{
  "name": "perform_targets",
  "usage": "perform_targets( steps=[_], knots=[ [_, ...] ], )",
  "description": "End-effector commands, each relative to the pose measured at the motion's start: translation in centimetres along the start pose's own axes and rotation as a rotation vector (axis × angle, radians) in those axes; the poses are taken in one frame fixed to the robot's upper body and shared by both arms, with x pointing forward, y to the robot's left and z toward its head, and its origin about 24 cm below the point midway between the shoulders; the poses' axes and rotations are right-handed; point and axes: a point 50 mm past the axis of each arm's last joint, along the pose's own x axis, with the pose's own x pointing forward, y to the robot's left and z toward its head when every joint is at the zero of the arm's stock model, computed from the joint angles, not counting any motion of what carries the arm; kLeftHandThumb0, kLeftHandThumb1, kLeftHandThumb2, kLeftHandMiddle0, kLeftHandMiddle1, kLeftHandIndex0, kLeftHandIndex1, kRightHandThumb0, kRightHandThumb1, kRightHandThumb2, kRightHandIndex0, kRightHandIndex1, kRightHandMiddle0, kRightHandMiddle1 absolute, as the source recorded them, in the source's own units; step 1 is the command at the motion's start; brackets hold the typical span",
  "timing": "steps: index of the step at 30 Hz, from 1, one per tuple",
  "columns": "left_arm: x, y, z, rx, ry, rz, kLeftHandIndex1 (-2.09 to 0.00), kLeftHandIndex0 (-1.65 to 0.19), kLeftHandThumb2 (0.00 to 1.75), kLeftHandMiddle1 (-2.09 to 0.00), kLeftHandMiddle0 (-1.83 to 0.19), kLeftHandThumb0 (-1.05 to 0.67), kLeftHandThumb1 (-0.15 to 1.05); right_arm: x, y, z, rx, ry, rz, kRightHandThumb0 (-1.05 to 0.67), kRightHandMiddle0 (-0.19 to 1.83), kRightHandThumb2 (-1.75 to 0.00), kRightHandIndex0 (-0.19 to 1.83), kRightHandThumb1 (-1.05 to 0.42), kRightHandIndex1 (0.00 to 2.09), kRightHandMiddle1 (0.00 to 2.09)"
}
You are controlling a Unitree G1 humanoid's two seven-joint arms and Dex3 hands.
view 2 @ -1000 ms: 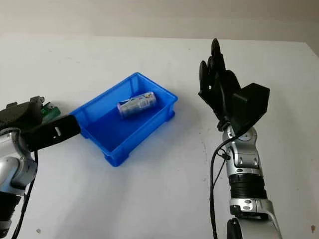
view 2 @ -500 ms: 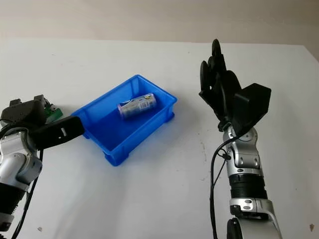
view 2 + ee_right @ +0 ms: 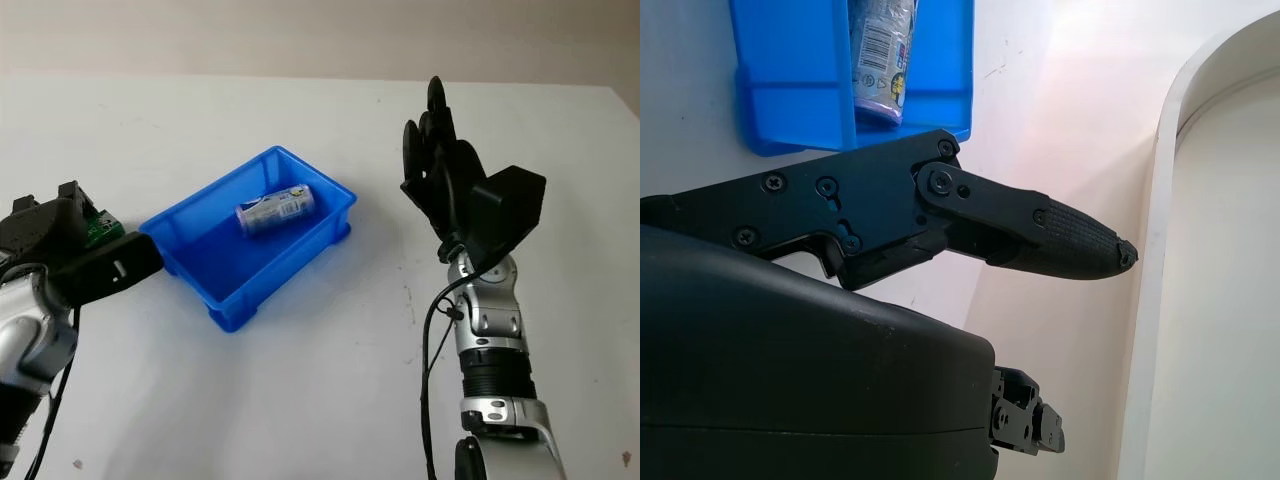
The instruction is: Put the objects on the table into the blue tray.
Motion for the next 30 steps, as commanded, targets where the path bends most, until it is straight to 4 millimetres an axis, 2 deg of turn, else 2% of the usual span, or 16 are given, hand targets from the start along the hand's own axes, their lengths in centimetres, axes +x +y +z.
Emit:
perform_targets(
  steps=[1, 3, 8, 13, 16, 23, 26, 27, 30],
  knots=[
    [-0.2, 1.6, 0.2, 0.006, -0.021, 0.043, -2.09, -0.13, 0.50, -2.09, -0.97, -0.35, 1.05, 0.4, -0.1, 0.8, -0.002, -0.033, 0.002, -0.67, -0.19, -0.70, -0.19, -1.05, 0.00, 0.00],
    [-0.5, 2.6, 0.5, 0.001, -0.046, 0.087, -2.09, -0.14, 0.49, -2.09, -0.96, -0.36, 1.05, 0.4, -0.1, 0.9, -0.001, -0.033, 0.001, -0.66, -0.19, -0.70, -0.19, -1.05, 0.00, 0.00],
    [-1.3, 6.0, 1.4, -0.008, -0.105, 0.216, -2.09, -0.38, 0.45, -2.09, -0.98, -0.38, 1.05, 0.4, -0.1, 0.8, -0.003, -0.035, 0.006, -0.65, -0.19, -0.70, -0.19, -1.05, 0.00, 0.00],
    [-1.8, 8.1, 1.9, -0.016, -0.152, 0.307, -2.09, -0.31, 0.42, -2.09, -0.93, -0.38, 1.05, 0.3, 0.0, 0.9, -0.009, -0.035, 0.002, -0.65, -0.19, -0.71, -0.19, -1.05, 0.00, 0.00],
    [-2.1, 9.1, 2.3, 0.022, -0.183, 0.373, -2.09, -0.36, 0.39, -2.09, -0.95, -0.39, 1.05, 0.2, -0.1, 0.8, -0.007, -0.033, 0.002, -0.64, -0.19, -0.71, -0.19, -1.05, 0.00, 0.00],
    [-2.2, 11.5, 2.8, 0.132, -0.190, 0.511, -2.09, -0.33, 0.38, -2.09, -0.92, -0.40, 1.05, 0.1, -0.1, 0.7, -0.010, -0.025, -0.001, -0.65, -0.19, -0.71, -0.19, -1.05, 0.00, 0.00],
    [-2.6, 12.6, 3.5, 0.141, -0.200, 0.535, -2.09, -0.40, 0.37, -2.09, -0.98, -0.41, 1.05, 0.1, -0.1, 0.6, -0.010, -0.022, -0.002, -0.66, -0.19, -0.70, -0.19, -1.05, 0.00, 0.00],
    [-2.7, 12.9, 3.9, 0.141, -0.208, 0.539, -2.09, -0.41, 0.41, -2.09, -1.07, -0.45, 1.05, 0.1, -0.1, 0.6, -0.013, -0.022, -0.001, -0.65, -0.19, -0.70, -0.19, -1.05, 0.00, 0.00],
    [-3.5, 13.8, 5.8, 0.139, -0.285, 0.569, -2.09, -0.41, 0.38, -2.09, -1.03, -0.43, 1.05, 0.1, 0.0, 0.6, -0.032, -0.021, 0.006, -0.64, -0.19, -0.72, -0.19, -1.05, 0.00, 0.00]
  ],
)
